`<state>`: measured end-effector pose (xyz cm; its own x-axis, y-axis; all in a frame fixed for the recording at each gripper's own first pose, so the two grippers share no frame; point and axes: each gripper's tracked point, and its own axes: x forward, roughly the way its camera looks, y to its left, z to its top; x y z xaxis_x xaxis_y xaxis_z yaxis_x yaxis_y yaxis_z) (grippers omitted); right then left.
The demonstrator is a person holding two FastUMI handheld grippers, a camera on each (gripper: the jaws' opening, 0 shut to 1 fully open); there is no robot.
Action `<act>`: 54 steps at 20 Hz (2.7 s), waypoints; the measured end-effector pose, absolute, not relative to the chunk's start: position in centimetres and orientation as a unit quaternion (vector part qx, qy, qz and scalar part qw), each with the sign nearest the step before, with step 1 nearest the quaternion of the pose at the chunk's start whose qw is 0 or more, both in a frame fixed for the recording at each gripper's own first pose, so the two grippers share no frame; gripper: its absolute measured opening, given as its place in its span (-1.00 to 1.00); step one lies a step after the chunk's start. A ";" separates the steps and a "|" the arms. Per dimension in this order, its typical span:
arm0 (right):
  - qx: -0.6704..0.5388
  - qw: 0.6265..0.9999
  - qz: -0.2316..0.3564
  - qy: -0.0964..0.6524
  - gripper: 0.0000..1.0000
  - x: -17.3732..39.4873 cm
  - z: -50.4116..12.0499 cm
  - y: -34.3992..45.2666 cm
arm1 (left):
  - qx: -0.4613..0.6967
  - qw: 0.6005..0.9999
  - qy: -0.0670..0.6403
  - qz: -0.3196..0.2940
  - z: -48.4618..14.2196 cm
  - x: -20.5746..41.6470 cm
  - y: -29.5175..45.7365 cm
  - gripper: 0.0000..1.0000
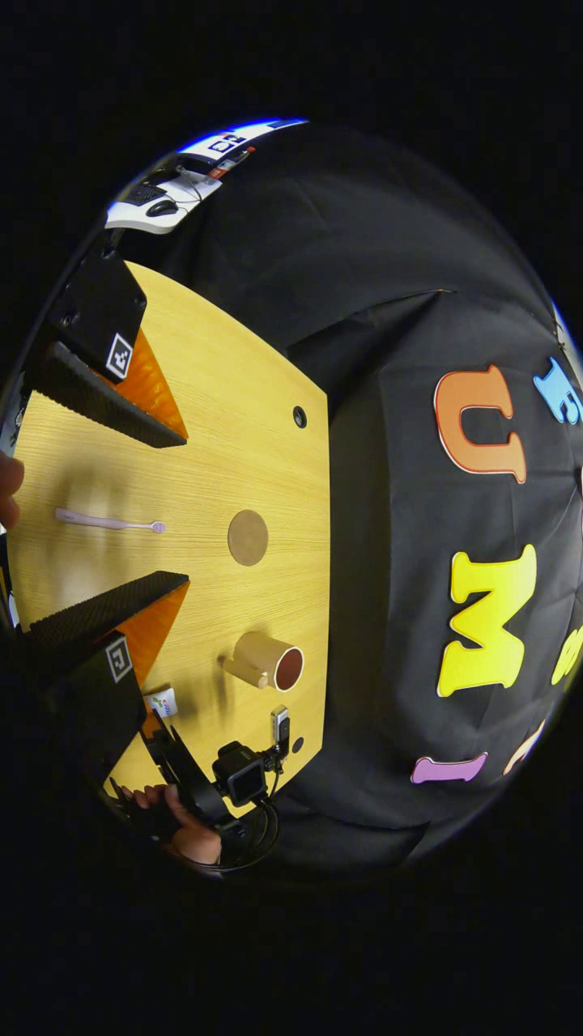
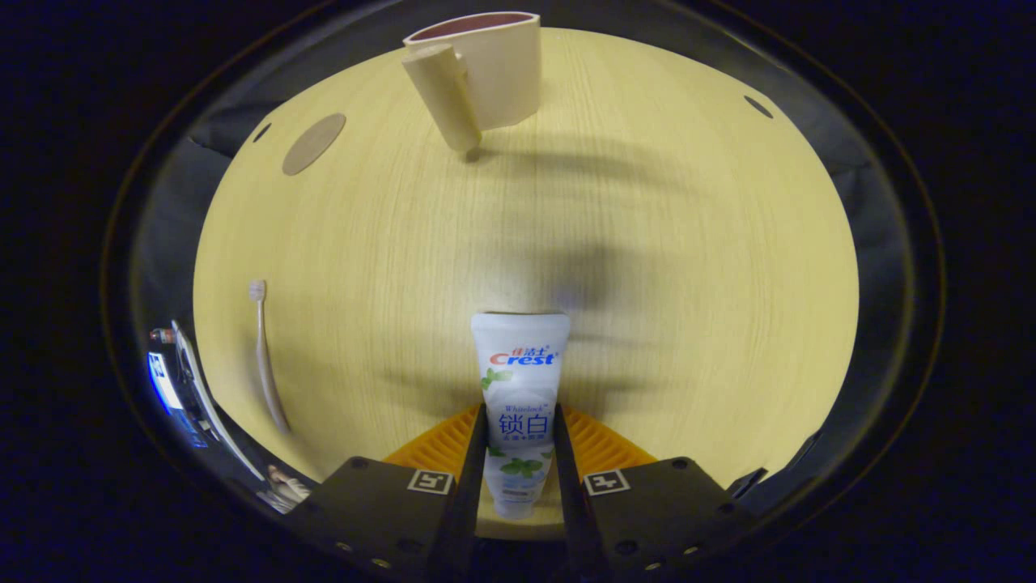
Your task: Put the toothbrush and toothpaste on the desktop into the cup, then pick up the cup and place it on the coaster on the desktop.
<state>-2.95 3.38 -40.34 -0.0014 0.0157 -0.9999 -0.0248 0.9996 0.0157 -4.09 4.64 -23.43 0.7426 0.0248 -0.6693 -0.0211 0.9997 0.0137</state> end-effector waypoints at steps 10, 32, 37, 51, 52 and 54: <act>0.017 0.726 0.029 0.687 -0.16 -2.7 -38.4 3.6 | -0.007 0.895 0.446 -0.014 -31.1 -7.0 4.1 0.98; 0.036 0.743 0.034 0.667 -0.20 -3.0 -34.8 2.2 | 0.000 0.855 0.518 -0.024 -36.4 -5.2 4.5 0.94; 0.034 0.750 0.036 0.660 -0.20 -2.9 -33.8 2.0 | 0.003 0.855 0.518 -0.031 -34.0 -3.5 4.9 0.91; 0.013 0.778 0.047 0.626 -0.22 -0.7 -31.9 2.7 | -0.002 0.851 0.525 -0.024 -23.3 3.7 7.9 -0.53; 0.013 0.780 0.046 0.624 -0.22 -0.6 -31.8 2.7 | 0.000 0.850 0.526 -0.024 -22.2 4.3 8.1 -0.67; 0.013 0.781 0.046 0.623 -0.20 -0.5 -31.8 2.7 | 0.003 0.850 0.526 -0.026 -20.0 5.7 8.7 -0.78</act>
